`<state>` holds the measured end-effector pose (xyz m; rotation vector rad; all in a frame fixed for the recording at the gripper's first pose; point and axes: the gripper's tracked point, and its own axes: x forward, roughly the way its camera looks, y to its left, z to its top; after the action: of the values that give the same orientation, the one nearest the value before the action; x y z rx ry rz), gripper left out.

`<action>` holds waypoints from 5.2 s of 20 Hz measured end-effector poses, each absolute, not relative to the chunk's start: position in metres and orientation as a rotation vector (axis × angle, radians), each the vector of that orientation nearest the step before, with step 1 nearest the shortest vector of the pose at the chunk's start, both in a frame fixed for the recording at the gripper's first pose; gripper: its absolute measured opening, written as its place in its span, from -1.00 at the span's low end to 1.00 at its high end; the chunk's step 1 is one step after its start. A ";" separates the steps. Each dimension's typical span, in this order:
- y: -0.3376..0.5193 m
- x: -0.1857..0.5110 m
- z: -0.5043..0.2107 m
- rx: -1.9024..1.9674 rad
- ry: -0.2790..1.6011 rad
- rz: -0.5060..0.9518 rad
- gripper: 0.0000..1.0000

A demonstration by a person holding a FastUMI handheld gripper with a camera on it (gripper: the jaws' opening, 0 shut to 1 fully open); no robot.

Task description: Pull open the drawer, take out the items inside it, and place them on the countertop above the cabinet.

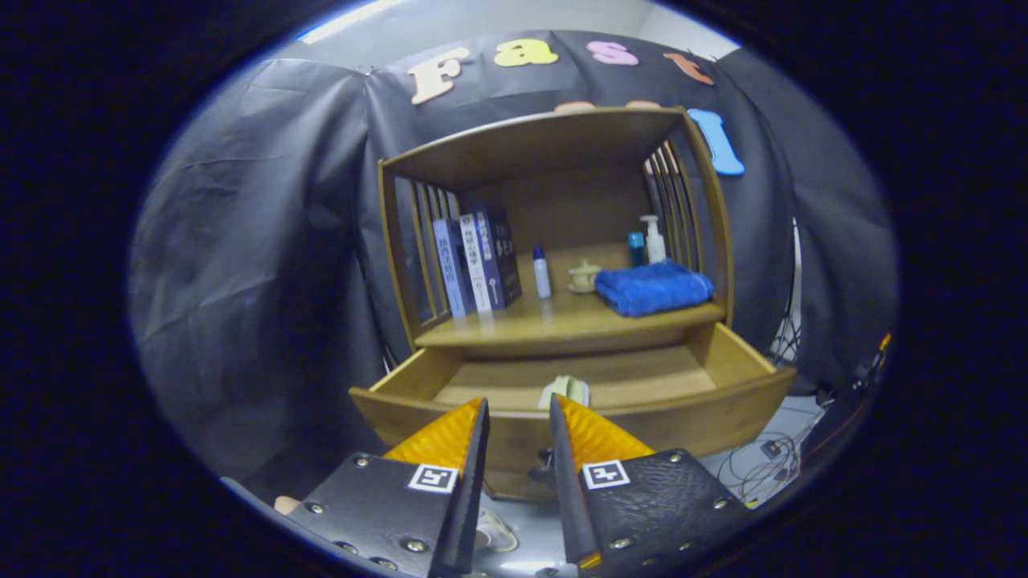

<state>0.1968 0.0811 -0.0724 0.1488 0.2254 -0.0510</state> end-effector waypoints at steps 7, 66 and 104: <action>0.073 0.263 -0.073 0.092 0.318 -0.043 -0.15; 0.036 0.478 -0.071 -0.025 0.252 -0.251 -0.71; 0.012 0.492 -0.042 -0.005 -0.059 -0.347 0.86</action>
<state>0.4921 0.0119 -0.0418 -0.0055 -0.0589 -0.3474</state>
